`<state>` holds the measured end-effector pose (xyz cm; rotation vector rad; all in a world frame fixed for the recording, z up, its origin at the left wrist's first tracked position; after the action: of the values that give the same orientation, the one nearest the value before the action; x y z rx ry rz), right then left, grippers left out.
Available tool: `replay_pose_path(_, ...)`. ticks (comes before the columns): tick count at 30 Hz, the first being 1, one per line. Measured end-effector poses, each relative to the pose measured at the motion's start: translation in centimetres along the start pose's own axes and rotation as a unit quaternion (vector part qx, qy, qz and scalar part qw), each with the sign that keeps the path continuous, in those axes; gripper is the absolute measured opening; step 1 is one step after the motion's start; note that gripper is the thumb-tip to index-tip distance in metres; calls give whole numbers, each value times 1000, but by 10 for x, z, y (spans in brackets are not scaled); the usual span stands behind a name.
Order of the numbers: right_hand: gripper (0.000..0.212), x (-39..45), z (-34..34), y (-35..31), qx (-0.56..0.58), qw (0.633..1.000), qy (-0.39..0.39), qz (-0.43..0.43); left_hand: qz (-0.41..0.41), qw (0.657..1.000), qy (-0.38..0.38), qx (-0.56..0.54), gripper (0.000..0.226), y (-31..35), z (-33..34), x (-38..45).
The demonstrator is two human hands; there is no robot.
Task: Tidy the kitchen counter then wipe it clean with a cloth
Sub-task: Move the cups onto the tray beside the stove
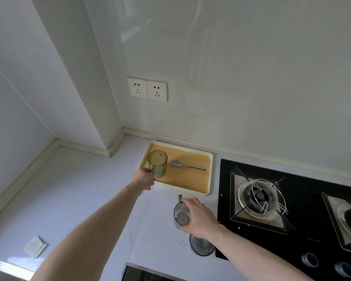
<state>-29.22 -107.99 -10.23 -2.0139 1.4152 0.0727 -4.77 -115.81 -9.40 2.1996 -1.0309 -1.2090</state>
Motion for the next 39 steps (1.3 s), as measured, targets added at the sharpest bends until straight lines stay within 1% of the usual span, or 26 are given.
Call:
replay_pose_path(4, 89, 2, -2, 0, 12, 1000, 7, -2, -35, 999, -8, 7, 31, -10, 2, 14)
replay_pose_path(7, 87, 1, -14, -1, 62, 997, 47, 8, -54, 998, -6, -4, 34, -17, 2, 19)
replay_pose_path(11, 89, 7, -44, -5, 103, 989, 109, 9, -56, 998, -9, -6, 30, -20, 0, 15)
replay_pose_path(17, 92, 35, -81, -18, 129, 979, 155, 26, -52, 998, -25, 4, 32, -29, -9, 2)
replay_pose_path(20, 93, 55, -89, -27, 119, 981, 152, 33, -53, 998, -10, -16, 36, -35, -19, -11)
replay_pose_path(23, 93, 77, -90, -38, 108, 983, 147, 36, -32, 999, 8, -9, 32, -42, -33, -32)
replay_pose_path(30, 95, 119, -76, -46, 67, 989, 128, 45, 11, 1000, 9, 1, 23, -63, -51, -99)
replay_pose_path(33, 96, 130, -67, -44, 52, 990, 120, 49, 22, 1000, 18, 9, 20, -70, -51, -124)
replay_pose_path(39, 100, 139, -57, -36, 43, 993, 103, 43, 53, 997, 8, 56, 22, -74, -40, -152)
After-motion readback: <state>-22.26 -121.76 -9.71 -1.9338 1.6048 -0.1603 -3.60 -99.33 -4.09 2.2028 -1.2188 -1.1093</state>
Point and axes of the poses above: each hand's wrist, its own x-axis towards the middle knuckle, its own z-axis out of the palm, y = z × x, the point moved 3 cm from there along x, towards the middle knuckle, and after that the axes turned 4 degrees about x, right-handed, at the moved point
